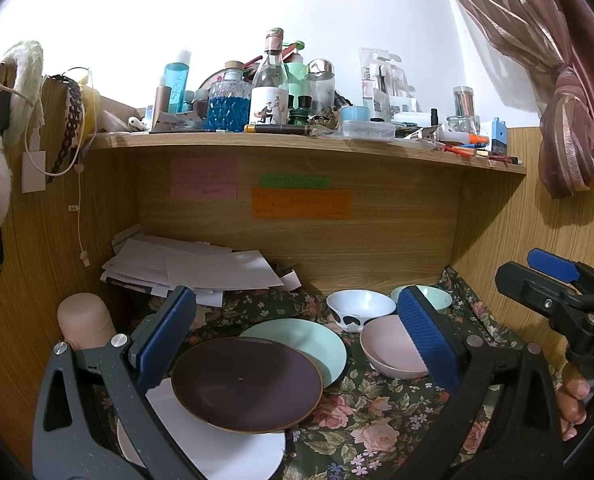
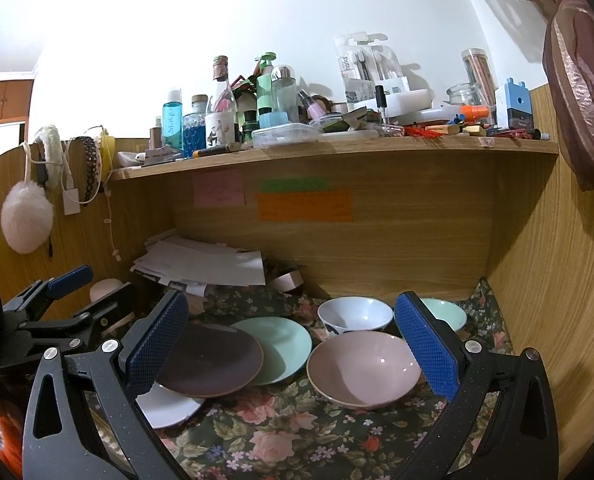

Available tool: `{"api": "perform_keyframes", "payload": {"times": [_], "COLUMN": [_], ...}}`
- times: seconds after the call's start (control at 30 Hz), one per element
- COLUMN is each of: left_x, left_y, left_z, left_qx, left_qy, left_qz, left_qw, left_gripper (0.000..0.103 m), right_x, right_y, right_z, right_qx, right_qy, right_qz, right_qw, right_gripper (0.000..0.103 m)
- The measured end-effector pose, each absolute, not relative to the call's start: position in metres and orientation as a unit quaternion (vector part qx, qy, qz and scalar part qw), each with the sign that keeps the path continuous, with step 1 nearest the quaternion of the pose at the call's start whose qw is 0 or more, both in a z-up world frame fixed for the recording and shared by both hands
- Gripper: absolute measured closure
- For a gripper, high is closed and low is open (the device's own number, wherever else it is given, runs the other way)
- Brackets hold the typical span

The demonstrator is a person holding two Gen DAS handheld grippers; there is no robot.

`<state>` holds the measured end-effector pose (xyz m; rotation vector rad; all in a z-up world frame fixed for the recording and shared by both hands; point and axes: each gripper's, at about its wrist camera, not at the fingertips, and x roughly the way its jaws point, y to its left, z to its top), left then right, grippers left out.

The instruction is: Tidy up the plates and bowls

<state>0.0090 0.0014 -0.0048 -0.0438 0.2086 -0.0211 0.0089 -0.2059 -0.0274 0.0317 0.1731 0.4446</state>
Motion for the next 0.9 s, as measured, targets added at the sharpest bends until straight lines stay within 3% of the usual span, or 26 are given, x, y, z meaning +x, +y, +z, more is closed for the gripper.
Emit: {"api": "perform_keyframes", "payload": {"times": [0.6, 0.9], "left_x": [0.018, 0.042], "left_y": [0.009, 0.039], "left_z": [-0.014, -0.037], "left_qx": [-0.028, -0.02], "left_qy": [0.114, 0.178], "left_qz": [-0.004, 0.009], "left_qw": [0.993, 0.984], "left_gripper": [0.001, 0.0], "right_x": [0.015, 0.044], "right_y": [-0.2, -0.187], "right_z": [-0.03, -0.052], "right_qx": [0.011, 0.003], "right_qy": [0.093, 0.125], "right_qz": [0.221, 0.23], "right_qw": [0.971, 0.965], "right_gripper": [0.0, 0.0]}}
